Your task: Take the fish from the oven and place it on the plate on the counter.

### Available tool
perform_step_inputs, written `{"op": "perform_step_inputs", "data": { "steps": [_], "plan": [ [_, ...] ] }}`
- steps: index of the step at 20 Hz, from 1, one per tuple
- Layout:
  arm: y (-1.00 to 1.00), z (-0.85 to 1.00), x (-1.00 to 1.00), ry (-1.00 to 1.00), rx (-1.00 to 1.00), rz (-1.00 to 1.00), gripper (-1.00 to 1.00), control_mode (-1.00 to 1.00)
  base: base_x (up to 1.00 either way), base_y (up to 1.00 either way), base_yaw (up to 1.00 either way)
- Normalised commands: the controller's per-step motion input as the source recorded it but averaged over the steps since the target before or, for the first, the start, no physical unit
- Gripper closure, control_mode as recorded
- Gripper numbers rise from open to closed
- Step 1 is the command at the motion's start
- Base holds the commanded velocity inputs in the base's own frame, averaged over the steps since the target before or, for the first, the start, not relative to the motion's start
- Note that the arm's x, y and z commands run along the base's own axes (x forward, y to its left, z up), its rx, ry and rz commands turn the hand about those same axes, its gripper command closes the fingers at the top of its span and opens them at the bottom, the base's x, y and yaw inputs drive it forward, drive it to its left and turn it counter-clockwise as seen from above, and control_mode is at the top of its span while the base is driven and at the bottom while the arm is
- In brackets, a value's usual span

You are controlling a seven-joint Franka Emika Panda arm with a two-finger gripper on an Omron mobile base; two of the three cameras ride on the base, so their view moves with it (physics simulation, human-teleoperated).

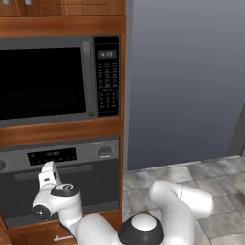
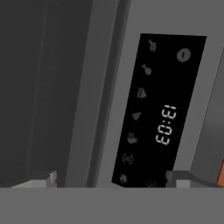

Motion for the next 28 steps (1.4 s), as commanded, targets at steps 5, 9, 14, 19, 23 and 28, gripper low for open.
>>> {"op": "perform_step_inputs", "data": {
  "steps": [5,9,14,19,23,28],
  "plan": [
    [0.0,-0.26,0.0,-0.06,0.01,0.05,-1.0,-1.0,0.0,0.0,0.0],
    [0.0,-0.46,0.0,-0.06,0.0,0.0,-1.0,-1.0,0.0,0.0,0.0],
    [0.0,-0.26,0.01,-0.01,0.0,0.0,-1.0,-1.0,0.0,0.0,0.0],
    [0.0,-0.28,0.17,0.0,0.0,0.0,-1.0,-1.0,0.0,0.0,0.0],
    [0.06,-0.13,0.4,0.0,0.0,0.0,-1.0,-1.0,0.0,0.0,0.0],
    [0.2,0.0,0.27,0.0,0.0,0.0,-1.0,-1.0,0.0,0.0,0.0]
  ]
}}
